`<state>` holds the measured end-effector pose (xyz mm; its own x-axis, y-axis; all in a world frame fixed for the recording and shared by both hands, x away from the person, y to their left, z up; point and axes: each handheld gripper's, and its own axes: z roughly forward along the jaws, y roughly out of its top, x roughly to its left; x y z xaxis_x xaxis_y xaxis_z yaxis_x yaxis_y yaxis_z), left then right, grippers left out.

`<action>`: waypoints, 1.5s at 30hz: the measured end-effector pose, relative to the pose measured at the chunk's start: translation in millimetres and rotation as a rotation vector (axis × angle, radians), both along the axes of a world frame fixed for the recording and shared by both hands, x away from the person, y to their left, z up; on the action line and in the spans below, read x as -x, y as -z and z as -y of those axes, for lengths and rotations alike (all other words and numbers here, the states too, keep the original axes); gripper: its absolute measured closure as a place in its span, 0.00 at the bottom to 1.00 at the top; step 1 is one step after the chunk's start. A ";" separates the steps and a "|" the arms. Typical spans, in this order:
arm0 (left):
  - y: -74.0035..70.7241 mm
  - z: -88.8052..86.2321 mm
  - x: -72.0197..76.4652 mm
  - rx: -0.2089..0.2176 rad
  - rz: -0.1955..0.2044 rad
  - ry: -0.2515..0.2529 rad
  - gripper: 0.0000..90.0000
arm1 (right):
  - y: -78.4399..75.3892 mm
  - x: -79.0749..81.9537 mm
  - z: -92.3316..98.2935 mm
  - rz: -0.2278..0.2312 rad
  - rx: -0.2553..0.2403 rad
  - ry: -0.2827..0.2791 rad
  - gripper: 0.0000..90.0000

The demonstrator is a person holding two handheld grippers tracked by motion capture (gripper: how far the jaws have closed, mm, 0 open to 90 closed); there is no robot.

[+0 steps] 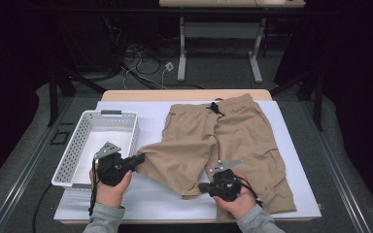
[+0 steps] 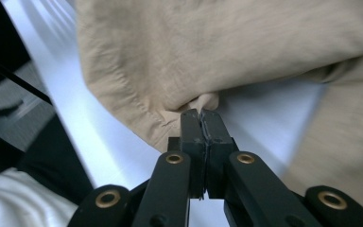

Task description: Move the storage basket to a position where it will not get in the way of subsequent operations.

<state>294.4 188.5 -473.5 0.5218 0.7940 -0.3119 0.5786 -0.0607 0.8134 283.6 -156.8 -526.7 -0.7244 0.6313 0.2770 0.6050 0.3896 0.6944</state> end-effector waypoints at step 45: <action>33.8 26.7 67.2 -0.010 -0.100 0.155 0.68 | -24.7 67.5 85.4 0.042 -0.086 0.098 0.80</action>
<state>227.2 161.9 -507.3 0.6050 0.7098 -0.3607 0.6395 -0.1633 0.7513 216.1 -242.2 -502.0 -0.6727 0.6746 0.3039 0.6067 0.2678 0.7485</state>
